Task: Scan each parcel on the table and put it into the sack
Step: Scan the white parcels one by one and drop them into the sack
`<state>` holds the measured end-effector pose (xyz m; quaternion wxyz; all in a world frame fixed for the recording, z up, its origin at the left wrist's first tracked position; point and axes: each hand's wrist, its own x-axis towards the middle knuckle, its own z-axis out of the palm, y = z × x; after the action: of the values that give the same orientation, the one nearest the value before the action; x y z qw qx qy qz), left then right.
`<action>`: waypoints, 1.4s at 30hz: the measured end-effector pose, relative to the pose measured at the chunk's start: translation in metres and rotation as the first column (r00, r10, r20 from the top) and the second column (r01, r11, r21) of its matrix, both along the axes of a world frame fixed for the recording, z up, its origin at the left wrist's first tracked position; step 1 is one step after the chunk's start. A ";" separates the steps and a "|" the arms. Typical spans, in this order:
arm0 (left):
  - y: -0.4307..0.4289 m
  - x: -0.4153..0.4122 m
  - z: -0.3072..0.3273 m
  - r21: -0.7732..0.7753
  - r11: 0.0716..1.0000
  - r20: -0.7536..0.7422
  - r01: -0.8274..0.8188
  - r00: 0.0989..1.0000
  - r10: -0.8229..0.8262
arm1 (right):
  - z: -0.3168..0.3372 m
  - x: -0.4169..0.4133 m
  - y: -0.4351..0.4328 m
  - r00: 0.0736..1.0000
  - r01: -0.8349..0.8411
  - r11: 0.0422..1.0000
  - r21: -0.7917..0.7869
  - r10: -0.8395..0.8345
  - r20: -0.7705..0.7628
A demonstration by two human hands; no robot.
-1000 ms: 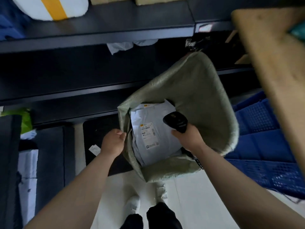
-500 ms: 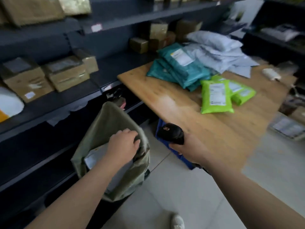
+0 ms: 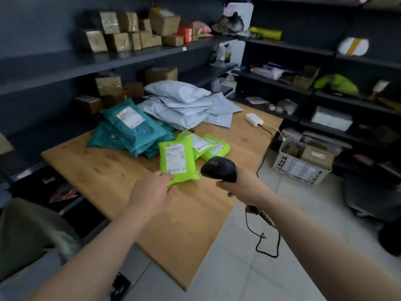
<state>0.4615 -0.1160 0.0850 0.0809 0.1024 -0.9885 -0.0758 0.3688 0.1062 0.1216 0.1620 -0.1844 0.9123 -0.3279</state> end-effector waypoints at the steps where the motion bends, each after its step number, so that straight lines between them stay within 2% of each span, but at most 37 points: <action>1: 0.013 -0.016 0.000 0.001 1.000 0.004 -0.011 1.000 0.011 | 0.004 -0.018 0.012 1.000 0.000 1.000 -0.007 0.000 0.000; 11: 0.064 -0.187 0.007 -0.042 0.998 -0.023 -0.051 0.999 0.050 | 0.011 -0.208 0.070 0.999 0.039 0.999 -0.037 -0.039 -0.013; 17: 0.053 -0.315 0.010 -0.020 0.997 -0.043 -0.080 0.996 0.079 | 0.015 -0.345 0.059 0.998 0.053 0.995 -0.084 -0.054 -0.017; 25: 0.043 -0.475 0.009 0.071 0.989 0.014 -0.133 0.991 0.132 | 0.021 -0.510 0.038 0.996 0.077 0.995 -0.070 -0.080 -0.036; 32: 0.036 -0.575 -0.038 0.129 0.959 0.060 -0.251 0.968 0.245 | -0.009 -0.630 0.016 0.998 -0.037 0.993 -0.113 0.042 0.043; 35: 0.041 -0.616 -0.063 0.154 0.943 0.109 -0.294 0.954 0.279 | -0.034 -0.687 0.008 0.991 -0.044 0.989 -0.140 0.061 0.120; 40: 0.053 -0.671 -0.101 0.201 0.876 0.227 -0.439 0.890 0.395 | -0.079 -0.776 -0.008 0.950 -0.035 0.990 -0.133 0.074 0.302; 42: 0.054 -0.685 -0.113 0.221 0.836 0.277 -0.502 0.854 0.439 | -0.094 -0.800 -0.014 0.945 -0.037 0.992 -0.119 0.074 0.318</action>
<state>-0.2234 -0.0616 -0.0279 -0.0260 0.3617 -0.9136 -0.1838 -0.4315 0.0924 0.0272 0.3073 -0.1628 0.8483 -0.3993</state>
